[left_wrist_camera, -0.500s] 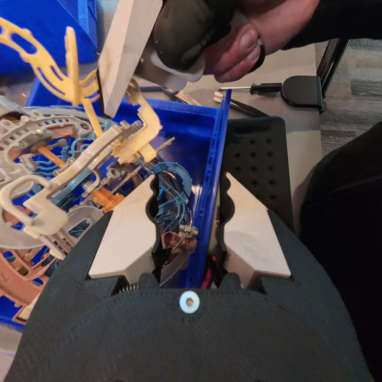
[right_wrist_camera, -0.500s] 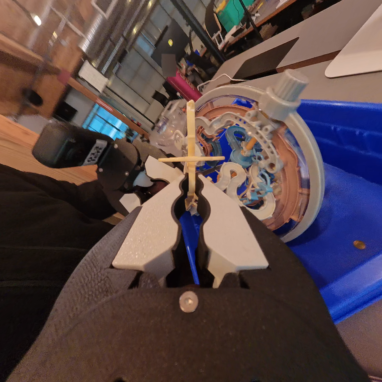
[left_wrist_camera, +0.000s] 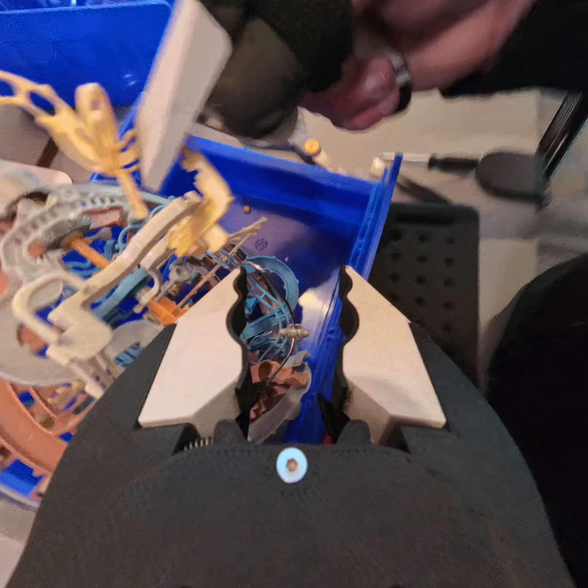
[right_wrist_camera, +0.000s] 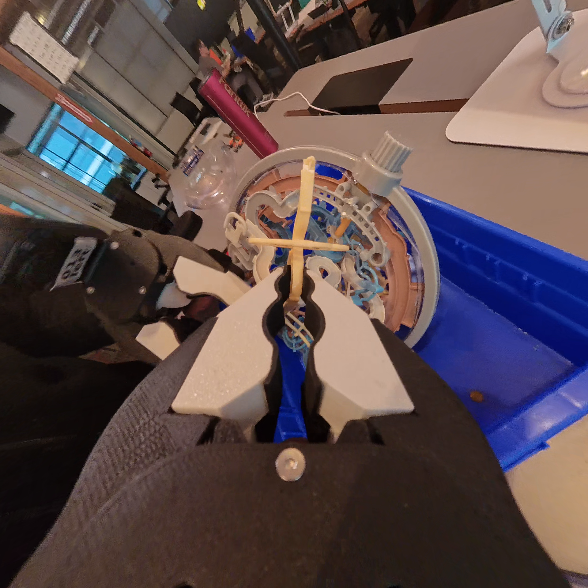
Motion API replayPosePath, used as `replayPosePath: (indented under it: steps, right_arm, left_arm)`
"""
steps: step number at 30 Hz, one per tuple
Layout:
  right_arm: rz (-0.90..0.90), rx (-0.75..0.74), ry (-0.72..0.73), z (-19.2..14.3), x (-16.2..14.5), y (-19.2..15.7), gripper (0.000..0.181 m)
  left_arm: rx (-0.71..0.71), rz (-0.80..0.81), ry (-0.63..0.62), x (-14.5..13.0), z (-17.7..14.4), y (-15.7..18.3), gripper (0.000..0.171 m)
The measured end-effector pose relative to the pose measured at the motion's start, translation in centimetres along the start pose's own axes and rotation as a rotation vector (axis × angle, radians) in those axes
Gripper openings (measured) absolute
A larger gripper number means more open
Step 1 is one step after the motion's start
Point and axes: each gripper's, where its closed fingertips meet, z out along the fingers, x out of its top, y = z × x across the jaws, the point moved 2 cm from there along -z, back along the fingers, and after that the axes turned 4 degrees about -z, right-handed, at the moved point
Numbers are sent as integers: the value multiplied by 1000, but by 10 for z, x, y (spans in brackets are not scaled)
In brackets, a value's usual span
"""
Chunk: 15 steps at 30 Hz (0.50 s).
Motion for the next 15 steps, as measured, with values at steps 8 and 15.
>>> replayPosePath:
  steps: [8,15]
  right_arm:
    - [-178,-97,-108,19,8,-8,3]
    - [-178,-84,-85,23,6,-17,3]
  left_arm:
    - [-58,-95,-113,1,1,-11,35]
    - [28,-101,-130,-9,4,-14,40]
